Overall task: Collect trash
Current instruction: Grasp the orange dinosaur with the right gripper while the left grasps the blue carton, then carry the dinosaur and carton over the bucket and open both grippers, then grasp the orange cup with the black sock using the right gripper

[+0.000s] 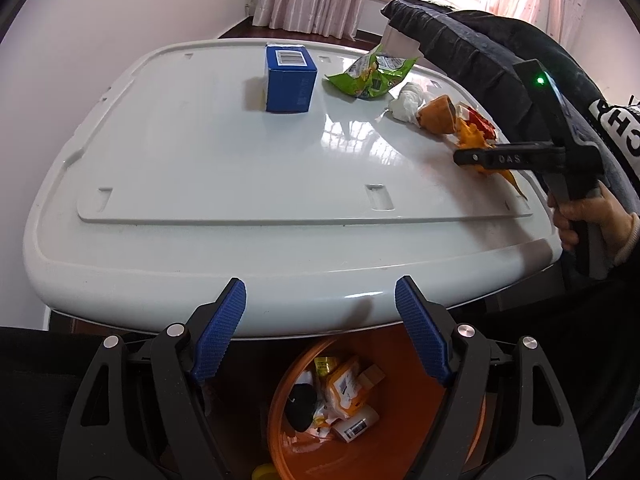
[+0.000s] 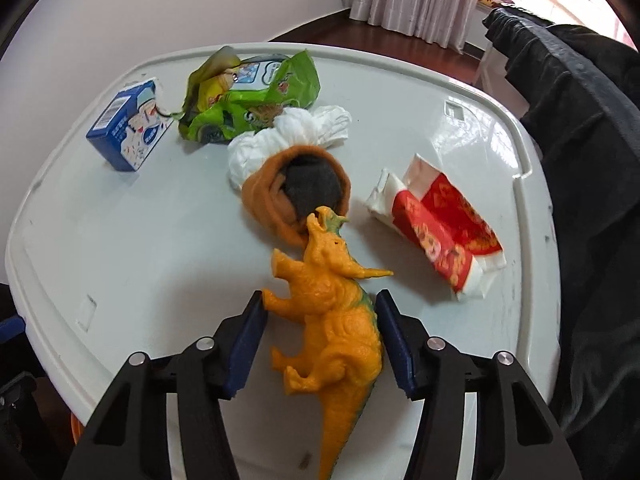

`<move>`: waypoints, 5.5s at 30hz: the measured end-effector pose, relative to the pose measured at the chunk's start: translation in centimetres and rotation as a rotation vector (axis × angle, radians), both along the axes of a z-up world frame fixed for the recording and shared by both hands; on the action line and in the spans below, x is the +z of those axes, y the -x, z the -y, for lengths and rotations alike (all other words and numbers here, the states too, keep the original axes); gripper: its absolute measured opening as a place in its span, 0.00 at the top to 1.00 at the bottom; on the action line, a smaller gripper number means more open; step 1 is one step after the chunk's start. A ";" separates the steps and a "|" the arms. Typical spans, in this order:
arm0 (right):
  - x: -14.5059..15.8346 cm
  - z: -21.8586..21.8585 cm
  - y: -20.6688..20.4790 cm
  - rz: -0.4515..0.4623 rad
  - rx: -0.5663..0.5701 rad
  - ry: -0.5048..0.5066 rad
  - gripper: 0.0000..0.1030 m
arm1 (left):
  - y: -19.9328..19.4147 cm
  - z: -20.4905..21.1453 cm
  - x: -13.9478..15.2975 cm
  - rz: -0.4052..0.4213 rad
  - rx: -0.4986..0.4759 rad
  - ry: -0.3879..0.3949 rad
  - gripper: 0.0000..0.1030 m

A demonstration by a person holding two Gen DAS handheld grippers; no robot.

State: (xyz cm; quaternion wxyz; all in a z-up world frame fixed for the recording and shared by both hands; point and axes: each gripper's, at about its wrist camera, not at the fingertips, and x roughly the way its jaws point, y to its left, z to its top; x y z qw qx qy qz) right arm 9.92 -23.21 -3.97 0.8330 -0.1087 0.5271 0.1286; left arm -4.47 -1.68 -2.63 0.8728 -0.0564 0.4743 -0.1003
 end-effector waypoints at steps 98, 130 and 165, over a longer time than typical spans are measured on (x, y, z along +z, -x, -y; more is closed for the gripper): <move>2.7 -2.1 25.4 0.031 -0.197 -0.381 0.48 | 8.0 1.7 1.1 -0.014 -0.062 -0.139 0.54; 1.6 -2.4 25.1 -0.002 -0.195 -0.373 0.47 | 7.3 1.3 -1.6 -0.146 -0.069 -0.112 0.54; 5.3 0.6 9.8 0.106 -0.294 -0.384 0.27 | -2.0 0.7 2.9 0.031 0.067 -0.053 0.26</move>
